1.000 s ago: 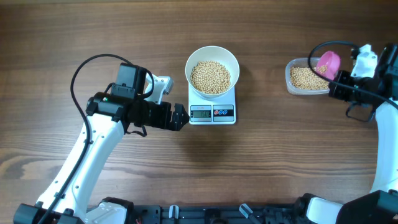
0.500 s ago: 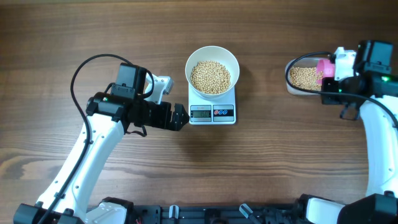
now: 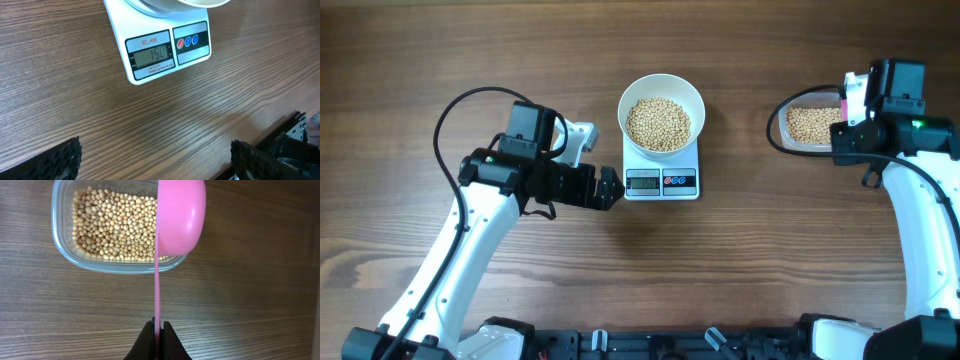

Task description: Scoop item into bowl and weigh 150g on scale

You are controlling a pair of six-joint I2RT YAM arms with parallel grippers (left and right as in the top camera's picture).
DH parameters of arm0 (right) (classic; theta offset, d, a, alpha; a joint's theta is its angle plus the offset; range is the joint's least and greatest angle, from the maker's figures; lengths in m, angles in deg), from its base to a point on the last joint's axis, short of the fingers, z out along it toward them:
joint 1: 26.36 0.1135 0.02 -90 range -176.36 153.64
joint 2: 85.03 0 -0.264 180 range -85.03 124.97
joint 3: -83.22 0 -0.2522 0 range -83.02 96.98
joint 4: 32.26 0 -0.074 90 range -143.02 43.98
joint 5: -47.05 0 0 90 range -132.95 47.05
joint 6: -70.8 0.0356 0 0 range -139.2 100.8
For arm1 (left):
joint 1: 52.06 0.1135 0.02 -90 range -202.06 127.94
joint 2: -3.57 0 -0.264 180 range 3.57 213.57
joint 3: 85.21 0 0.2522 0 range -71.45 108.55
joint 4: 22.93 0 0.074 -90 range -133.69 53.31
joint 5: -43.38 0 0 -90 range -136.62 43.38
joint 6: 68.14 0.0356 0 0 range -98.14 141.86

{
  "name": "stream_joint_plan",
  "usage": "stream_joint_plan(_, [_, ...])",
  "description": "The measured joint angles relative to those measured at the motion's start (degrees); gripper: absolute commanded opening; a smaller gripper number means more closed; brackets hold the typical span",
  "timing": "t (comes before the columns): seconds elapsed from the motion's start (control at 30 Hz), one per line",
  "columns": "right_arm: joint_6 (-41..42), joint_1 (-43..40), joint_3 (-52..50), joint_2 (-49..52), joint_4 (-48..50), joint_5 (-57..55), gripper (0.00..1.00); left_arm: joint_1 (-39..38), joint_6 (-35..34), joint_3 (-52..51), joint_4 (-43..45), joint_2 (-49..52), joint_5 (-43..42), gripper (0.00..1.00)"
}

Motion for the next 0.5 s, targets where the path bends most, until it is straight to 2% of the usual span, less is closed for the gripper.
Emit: stream_joint_plan(0.5, [0.02, 0.0, -1.64, 0.74, 0.13, 7.23, 0.04, 0.0, 0.0, 0.0, 0.0, 0.0, -0.02, 1.0])
